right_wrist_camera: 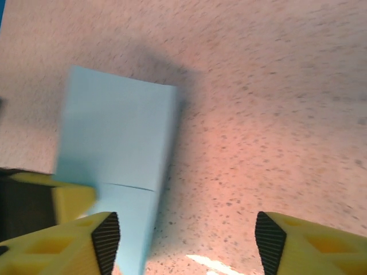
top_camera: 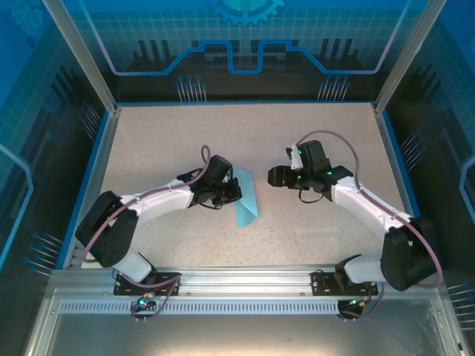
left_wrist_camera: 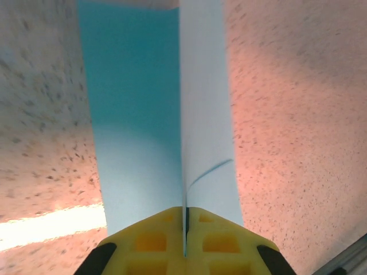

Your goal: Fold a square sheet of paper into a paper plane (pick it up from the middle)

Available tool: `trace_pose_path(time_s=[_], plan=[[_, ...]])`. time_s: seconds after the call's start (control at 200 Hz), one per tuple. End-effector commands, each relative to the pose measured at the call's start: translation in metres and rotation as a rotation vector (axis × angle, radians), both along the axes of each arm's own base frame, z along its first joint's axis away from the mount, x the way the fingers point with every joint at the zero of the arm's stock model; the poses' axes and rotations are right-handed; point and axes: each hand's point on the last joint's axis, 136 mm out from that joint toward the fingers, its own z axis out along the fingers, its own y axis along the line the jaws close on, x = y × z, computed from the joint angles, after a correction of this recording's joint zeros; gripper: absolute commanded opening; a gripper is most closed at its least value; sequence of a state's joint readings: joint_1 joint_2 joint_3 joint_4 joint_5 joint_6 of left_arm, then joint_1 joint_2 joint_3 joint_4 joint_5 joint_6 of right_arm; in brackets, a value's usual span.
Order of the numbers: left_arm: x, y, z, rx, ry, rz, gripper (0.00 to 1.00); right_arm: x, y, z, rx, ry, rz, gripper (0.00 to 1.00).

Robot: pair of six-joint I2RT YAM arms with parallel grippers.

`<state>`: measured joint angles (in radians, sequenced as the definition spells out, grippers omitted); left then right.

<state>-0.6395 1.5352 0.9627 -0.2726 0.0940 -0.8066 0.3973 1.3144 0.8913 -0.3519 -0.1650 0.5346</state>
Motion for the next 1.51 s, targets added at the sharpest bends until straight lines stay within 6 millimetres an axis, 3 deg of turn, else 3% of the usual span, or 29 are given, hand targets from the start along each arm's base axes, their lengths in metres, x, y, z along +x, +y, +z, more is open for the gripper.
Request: trace_pose_path(time_s=[0.0,0.145,0.28,0.43,0.635,0.755,0.885,1.07,1.33,1.5], plan=[[-0.012,0.042,0.025,0.244,-0.049,-0.037,0.04,-0.009,-0.032,-0.014,-0.087,0.018,-0.095,0.73],[-0.009,0.084,0.066,0.453,-0.132,-0.007,0.05,-0.01,-0.043,-0.01,-0.1,-0.013,-0.134,0.82],[-0.006,0.112,0.087,0.628,-0.169,0.023,0.05,-0.012,-0.047,-0.011,-0.1,-0.025,-0.157,0.98],[0.003,0.122,0.079,0.788,-0.154,0.042,0.05,-0.013,-0.052,-0.014,-0.111,-0.032,-0.181,1.0],[0.015,0.125,0.048,1.124,-0.124,0.078,0.05,-0.017,-0.055,-0.013,-0.101,-0.029,-0.19,0.99],[0.022,0.107,0.023,1.184,-0.093,0.035,0.05,-0.018,-0.059,-0.013,-0.098,-0.018,-0.214,0.99],[0.025,0.073,-0.001,1.124,-0.089,-0.021,0.07,-0.019,-0.066,-0.017,-0.097,0.004,-0.252,0.99],[0.032,0.043,-0.039,1.048,-0.048,-0.063,0.09,-0.022,-0.081,-0.023,-0.082,0.032,-0.325,0.99],[0.039,0.002,-0.058,0.874,-0.031,-0.102,0.15,-0.024,-0.085,-0.028,-0.066,0.063,-0.329,0.99],[0.034,-0.007,-0.07,0.813,0.0,-0.125,0.25,-0.023,-0.083,-0.03,-0.065,0.072,-0.318,0.99]])
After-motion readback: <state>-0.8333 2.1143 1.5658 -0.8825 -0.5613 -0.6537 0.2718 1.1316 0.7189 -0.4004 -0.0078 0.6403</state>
